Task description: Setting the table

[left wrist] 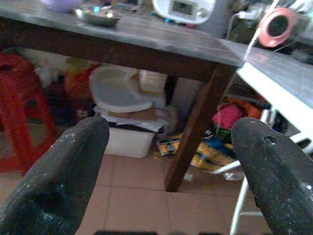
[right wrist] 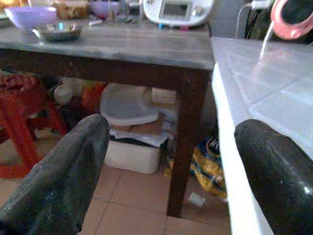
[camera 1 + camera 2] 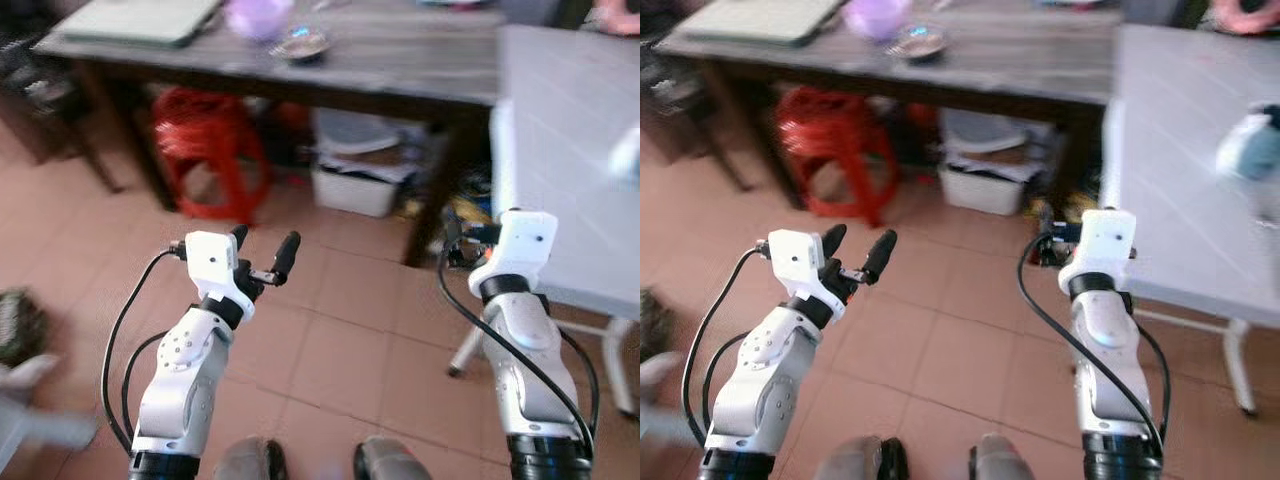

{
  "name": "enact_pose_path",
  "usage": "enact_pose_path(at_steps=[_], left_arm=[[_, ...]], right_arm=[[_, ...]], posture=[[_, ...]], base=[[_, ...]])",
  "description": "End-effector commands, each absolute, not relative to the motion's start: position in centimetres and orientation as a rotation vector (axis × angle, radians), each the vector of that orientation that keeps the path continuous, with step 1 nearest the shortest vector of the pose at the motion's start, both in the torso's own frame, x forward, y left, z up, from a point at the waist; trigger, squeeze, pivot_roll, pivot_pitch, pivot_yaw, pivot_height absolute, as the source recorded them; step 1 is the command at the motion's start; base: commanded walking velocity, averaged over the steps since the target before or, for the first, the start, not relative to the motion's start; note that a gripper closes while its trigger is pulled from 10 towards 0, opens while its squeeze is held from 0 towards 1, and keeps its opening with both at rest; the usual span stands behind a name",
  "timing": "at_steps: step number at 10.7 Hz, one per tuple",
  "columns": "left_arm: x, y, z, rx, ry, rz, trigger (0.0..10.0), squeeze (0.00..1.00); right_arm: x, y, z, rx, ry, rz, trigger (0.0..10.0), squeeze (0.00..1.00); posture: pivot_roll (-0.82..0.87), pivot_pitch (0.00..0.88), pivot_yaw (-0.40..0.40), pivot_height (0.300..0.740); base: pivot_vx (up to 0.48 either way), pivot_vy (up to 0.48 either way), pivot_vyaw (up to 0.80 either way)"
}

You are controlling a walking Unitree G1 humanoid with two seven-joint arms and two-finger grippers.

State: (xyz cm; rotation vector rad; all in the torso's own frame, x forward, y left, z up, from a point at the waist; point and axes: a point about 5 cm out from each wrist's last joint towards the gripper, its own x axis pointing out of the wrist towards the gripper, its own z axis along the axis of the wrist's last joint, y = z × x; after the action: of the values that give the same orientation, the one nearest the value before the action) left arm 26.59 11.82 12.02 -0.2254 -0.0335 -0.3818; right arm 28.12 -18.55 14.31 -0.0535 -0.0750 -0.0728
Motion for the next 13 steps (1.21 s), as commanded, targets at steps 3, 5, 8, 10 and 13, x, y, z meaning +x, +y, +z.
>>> enact_pose_path(at_steps=[3, 5, 8, 10, 13], left_arm=[[26.7, 11.7, 12.8, -0.236, -0.065, -0.403, 10.0, 0.0], [26.6, 11.7, 12.8, -0.24, -0.07, -0.407, 10.0, 0.0], [26.6, 11.7, 13.0, -0.244, -0.074, -0.408, 10.0, 0.0], [26.5, 12.1, 12.8, -0.228, -0.063, -0.382, 10.0, 0.0], [26.5, 12.2, 12.7, -0.222, -0.058, -0.375, 10.0, 0.0]], right_arm=[[28.4, -18.0, 15.7, -0.058, -0.146, -0.042, 10.0, 0.0], [28.7, -17.8, 16.2, -0.044, -0.167, -0.025, 10.0, 0.0], [28.8, -17.4, 16.3, -0.037, -0.179, 0.004, 10.0, 0.0], [28.7, -17.3, 15.6, -0.033, -0.14, 0.003, 10.0, 0.0], [28.7, -17.2, 15.5, -0.038, -0.137, 0.013, 10.0, 0.0]], posture=[[-0.06, 0.129, 0.036, 0.74], [-0.06, 0.127, 0.036, 0.74], [-0.05, 0.13, 0.035, 0.74], [-0.04, 0.136, 0.035, 0.74], [-0.05, 0.142, 0.033, 0.74]], base=[[0.408, 0.0, 0.0], [0.414, 0.0, 0.0], [0.419, 0.0, 0.0], [0.0, 0.0, 0.0], [0.0, 0.0, -0.8]])
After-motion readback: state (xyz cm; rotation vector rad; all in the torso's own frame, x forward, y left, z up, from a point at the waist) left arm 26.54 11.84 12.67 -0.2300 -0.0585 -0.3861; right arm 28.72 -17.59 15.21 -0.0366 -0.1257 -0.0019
